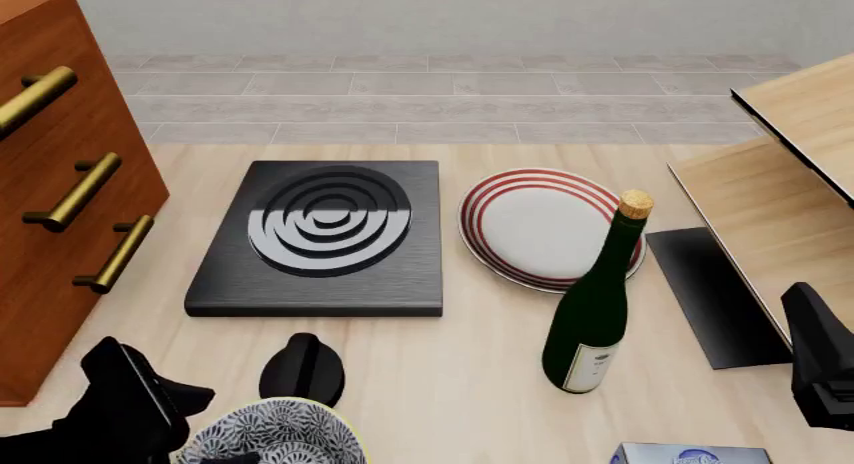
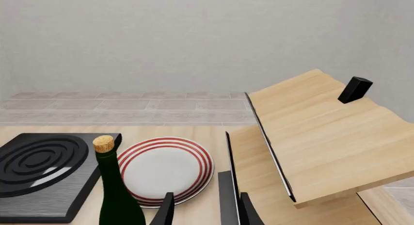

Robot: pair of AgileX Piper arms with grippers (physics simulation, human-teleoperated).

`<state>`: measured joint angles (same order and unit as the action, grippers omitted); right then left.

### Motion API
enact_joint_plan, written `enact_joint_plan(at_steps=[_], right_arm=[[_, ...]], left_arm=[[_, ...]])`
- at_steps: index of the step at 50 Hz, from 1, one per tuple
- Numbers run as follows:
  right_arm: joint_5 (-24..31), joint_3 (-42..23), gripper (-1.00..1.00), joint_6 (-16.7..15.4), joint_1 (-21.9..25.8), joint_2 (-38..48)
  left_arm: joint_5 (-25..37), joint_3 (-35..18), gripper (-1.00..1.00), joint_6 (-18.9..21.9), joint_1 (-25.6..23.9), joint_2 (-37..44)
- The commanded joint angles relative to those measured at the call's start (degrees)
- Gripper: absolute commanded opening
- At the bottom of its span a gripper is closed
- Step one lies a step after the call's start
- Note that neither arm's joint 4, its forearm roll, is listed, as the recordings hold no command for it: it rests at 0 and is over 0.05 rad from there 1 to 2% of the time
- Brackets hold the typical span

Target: Put the bowl on the stove.

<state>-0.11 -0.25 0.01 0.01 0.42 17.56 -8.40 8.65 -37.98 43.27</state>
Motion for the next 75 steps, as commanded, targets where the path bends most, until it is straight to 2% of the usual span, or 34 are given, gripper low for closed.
enact_joint_plan(at_steps=[1,21,22,23,24,25,35,41,53,57,61,62,75], right_arm=[[0.0,0.0,1.00,0.0,0.0,0.0],[0.0,0.0,1.00,0.0,0.0,0.0],[0.0,0.0,1.00,0.0,0.0,0.0],[0.0,0.0,1.00,0.0,0.0,0.0],[0.0,0.0,1.00,0.0,0.0,0.0],[0.0,0.0,1.00,0.0,0.0,0.0],[0.0,0.0,1.00,0.0,0.0,0.0],[0.0,0.0,1.00,0.0,0.0,0.0],[0.0,0.0,1.00,0.0,0.0,0.0],[0.0,0.0,1.00,0.0,0.0,0.0],[0.0,0.0,1.00,0.0,0.0,0.0],[0.0,0.0,1.00,0.0,0.0,0.0],[0.0,0.0,1.00,0.0,0.0,0.0]], left_arm=[[-1.4,0.6,1.00,0.4,-0.2,1.5],[-6.2,1.6,1.00,1.9,1.1,4.5],[-6.1,1.6,-1.00,1.7,0.8,4.4],[-5.3,1.5,-1.00,0.7,0.0,3.7],[-5.1,1.5,-1.00,2.8,1.1,1.9],[-4.1,1.0,-1.00,1.1,0.0,2.1],[-1.3,-1.0,-1.00,2.0,0.3,-0.2],[3.8,-2.8,-1.00,1.6,-1.5,-4.2],[12.6,-10.0,-1.00,1.4,-1.0,-10.5],[14.2,-12.5,-1.00,-0.6,-0.6,-11.1],[14.4,-13.1,-1.00,-0.5,-0.2,-11.5],[15.1,-14.6,-1.00,-2.2,0.0,-11.5],[17.2,-21.3,-1.00,-6.8,1.1,-10.5]])
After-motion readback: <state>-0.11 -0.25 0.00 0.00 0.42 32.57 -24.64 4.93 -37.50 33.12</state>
